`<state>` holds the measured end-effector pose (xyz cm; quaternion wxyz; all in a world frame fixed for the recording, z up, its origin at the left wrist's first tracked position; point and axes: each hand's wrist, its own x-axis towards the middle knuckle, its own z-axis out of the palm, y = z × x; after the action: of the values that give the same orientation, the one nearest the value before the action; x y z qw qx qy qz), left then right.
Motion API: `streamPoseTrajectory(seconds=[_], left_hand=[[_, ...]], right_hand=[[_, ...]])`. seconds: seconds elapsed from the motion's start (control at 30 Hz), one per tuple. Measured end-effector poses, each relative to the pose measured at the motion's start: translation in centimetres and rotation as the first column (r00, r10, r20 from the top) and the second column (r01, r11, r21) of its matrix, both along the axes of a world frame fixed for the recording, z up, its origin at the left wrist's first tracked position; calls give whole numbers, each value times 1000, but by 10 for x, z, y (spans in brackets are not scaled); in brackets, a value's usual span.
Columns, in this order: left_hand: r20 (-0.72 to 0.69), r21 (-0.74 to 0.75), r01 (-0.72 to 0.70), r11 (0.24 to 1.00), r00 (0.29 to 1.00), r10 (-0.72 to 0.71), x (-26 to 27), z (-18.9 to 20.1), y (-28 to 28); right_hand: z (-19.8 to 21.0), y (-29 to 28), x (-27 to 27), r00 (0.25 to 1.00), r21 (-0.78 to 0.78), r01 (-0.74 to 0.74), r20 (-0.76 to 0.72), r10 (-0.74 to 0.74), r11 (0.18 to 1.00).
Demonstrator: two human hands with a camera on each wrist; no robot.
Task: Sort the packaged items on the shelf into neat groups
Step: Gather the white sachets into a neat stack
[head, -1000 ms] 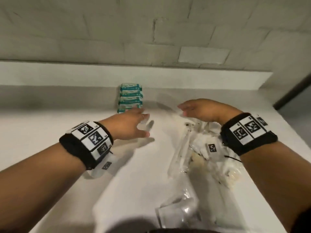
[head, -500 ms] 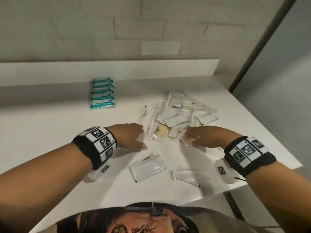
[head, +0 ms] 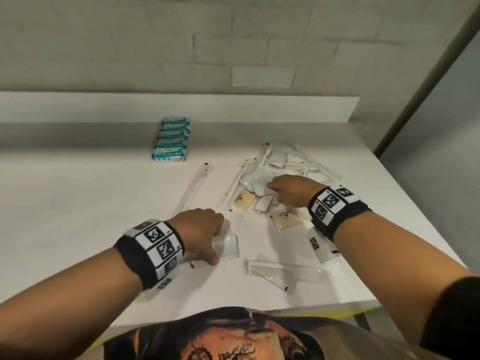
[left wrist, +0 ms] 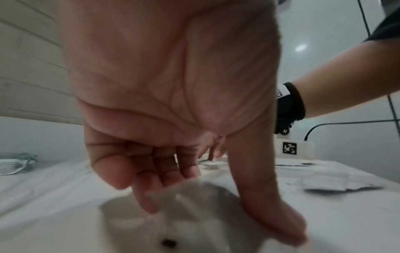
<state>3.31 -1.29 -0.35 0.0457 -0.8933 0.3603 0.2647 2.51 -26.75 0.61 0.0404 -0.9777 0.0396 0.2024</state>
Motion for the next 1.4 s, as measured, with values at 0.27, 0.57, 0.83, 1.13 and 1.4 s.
streamPoseTrajectory(seconds=[0.27,0.57,0.83,1.13,1.4], left_hand=[[43,-56,-150,987,987,153,2,-2,-15],[-15,-373,-328,868,937,348,34,24,-54],[57,-264,-273,925,953,297,81,11,-141],[18,-309,-327,893,937,349,84,-10,-150],[-52,-496,-379,781,911,408,101,21,-182]], right_hand=[[-9,-30,2,980,20,127,153,-128,992],[8,-83,-7,855,478,281,269,-444,832],[22,-172,-41,765,450,498,174,-620,741],[12,-153,-30,995,113,89,27,-93,990],[-5,-155,-6,999,-202,-51,-27,46,978]])
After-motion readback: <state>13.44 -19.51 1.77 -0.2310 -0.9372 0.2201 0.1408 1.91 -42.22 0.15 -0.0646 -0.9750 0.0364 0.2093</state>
